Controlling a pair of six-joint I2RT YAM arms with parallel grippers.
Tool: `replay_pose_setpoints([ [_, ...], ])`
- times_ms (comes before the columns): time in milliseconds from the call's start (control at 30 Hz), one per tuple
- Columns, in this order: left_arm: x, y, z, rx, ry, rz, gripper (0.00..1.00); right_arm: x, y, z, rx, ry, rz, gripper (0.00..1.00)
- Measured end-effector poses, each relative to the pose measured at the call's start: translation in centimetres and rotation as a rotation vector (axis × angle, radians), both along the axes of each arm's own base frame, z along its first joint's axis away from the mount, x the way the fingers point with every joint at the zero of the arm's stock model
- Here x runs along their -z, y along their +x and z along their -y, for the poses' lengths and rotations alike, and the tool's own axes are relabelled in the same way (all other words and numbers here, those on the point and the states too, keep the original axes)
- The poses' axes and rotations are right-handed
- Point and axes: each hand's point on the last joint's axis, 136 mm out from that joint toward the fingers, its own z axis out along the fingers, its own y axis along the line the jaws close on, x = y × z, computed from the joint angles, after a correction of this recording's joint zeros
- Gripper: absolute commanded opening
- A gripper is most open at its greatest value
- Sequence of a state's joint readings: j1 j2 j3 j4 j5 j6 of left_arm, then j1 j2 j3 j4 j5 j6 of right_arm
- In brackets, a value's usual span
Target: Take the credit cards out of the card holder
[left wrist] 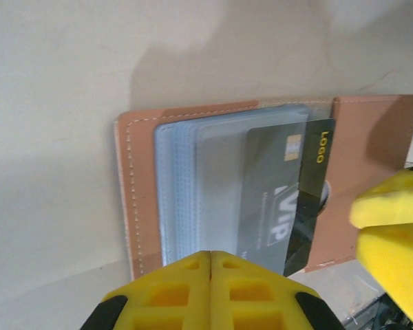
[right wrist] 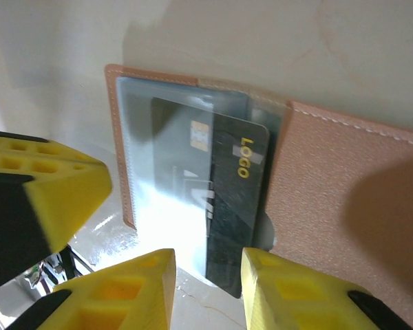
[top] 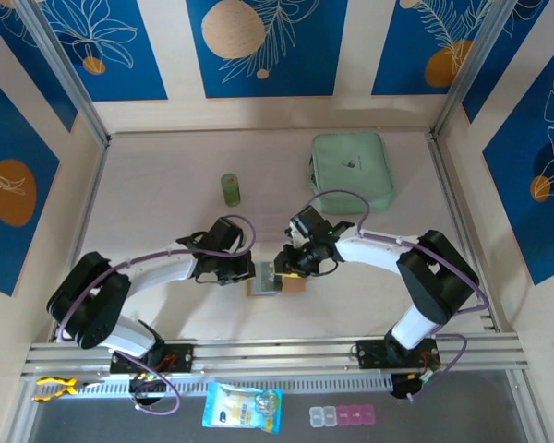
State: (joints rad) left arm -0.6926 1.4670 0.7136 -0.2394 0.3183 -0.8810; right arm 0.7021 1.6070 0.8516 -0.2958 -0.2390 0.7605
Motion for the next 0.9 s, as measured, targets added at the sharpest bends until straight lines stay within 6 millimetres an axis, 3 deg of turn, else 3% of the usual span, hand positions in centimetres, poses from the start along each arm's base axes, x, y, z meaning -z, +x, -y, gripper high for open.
replay_pose_setpoints([
  [333, 0.3, 0.2, 1.6, 0.03, -0.034, -0.003, 0.0, 0.7, 0.5, 0.1, 0.017, 0.034, -0.01, 0.28],
  [900, 1.3, 0.3, 1.8, 0.032, -0.026, -0.015, 0.0, 2.4, 0.3, 0.1, 0.024, 0.063, -0.06, 0.23],
])
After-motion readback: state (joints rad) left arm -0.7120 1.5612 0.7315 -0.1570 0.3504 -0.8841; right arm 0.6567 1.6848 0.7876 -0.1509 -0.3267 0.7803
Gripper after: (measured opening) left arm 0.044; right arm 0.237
